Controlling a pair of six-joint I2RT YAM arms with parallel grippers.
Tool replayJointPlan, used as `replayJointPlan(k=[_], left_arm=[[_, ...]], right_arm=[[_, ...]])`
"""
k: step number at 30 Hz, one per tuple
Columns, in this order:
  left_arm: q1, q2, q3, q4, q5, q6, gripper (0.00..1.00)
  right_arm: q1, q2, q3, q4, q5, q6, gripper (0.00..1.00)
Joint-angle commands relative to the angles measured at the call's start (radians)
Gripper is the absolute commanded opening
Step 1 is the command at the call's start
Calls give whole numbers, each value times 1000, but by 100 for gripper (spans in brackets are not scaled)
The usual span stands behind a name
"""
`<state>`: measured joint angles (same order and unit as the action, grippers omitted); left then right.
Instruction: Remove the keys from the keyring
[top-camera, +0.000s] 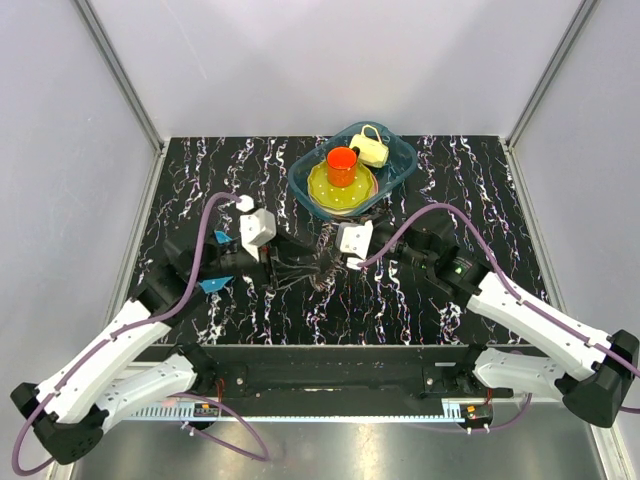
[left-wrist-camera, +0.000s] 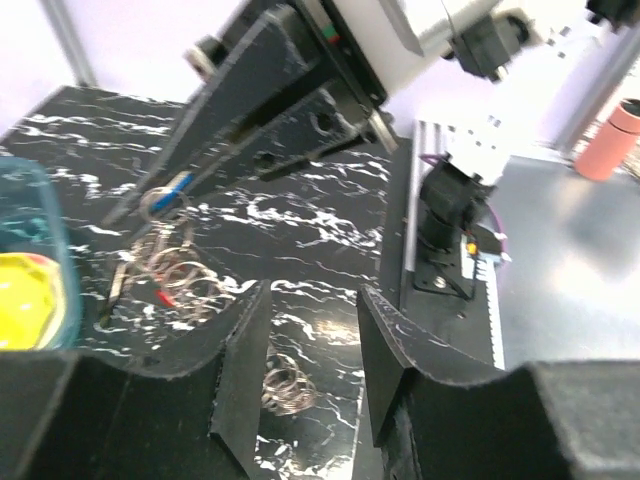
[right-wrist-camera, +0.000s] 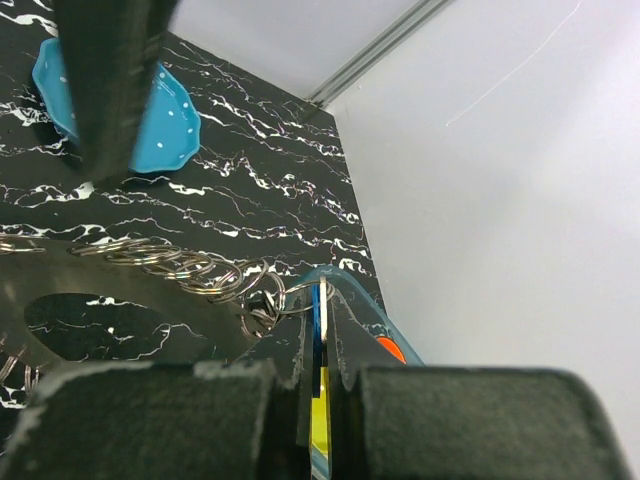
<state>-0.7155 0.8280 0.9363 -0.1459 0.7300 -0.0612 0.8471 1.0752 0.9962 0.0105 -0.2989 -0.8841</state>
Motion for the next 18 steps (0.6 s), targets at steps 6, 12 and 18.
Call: replayJointPlan(k=[6,12,18], left_arm=[[13,62,182,-98,-247,146,44],[111,143,223,-83,-192,103,40],[168,224,257,-57,-141,81,36]], right_arm=[[-2,-49,30,60,-43,-24,0],[-3,-58,18,68,-57,-30,0],[-2,-63,22,62,-49,-49,0]])
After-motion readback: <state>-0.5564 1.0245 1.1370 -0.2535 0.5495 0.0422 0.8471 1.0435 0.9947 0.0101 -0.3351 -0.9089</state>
